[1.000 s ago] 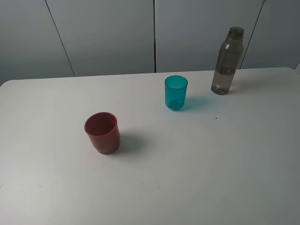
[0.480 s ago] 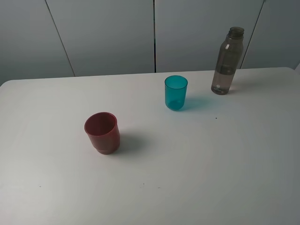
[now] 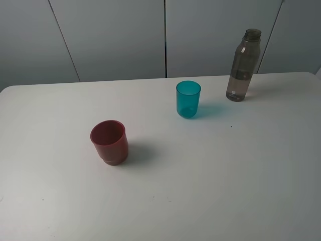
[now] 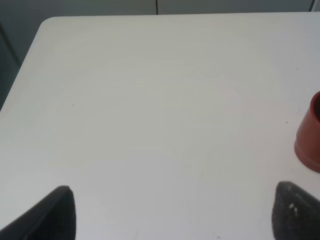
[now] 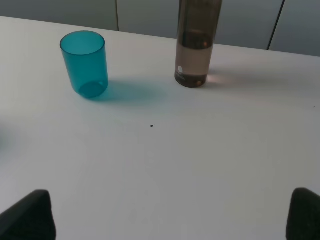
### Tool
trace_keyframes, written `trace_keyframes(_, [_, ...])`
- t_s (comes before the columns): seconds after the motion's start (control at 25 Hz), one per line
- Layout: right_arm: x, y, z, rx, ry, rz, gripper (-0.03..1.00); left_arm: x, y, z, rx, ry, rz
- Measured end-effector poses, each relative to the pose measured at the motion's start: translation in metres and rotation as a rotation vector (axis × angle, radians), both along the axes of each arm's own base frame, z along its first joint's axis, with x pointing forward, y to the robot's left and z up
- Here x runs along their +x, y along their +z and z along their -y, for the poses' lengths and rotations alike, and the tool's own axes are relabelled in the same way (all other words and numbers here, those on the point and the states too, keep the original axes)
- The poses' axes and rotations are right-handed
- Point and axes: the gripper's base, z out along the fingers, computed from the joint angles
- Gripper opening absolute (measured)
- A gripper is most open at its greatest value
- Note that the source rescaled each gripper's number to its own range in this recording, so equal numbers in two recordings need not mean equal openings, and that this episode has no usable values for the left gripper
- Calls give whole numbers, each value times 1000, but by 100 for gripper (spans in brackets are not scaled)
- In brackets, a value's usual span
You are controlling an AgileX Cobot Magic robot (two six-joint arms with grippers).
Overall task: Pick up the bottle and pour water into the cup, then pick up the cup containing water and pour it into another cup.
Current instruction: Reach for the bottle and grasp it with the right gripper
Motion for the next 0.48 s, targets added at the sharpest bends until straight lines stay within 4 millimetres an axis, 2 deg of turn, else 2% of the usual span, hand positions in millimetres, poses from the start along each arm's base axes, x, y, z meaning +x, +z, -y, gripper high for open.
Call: trace_keyframes(0.48, [0, 0, 0, 0, 0, 0, 99, 0, 0, 0, 0, 0, 0])
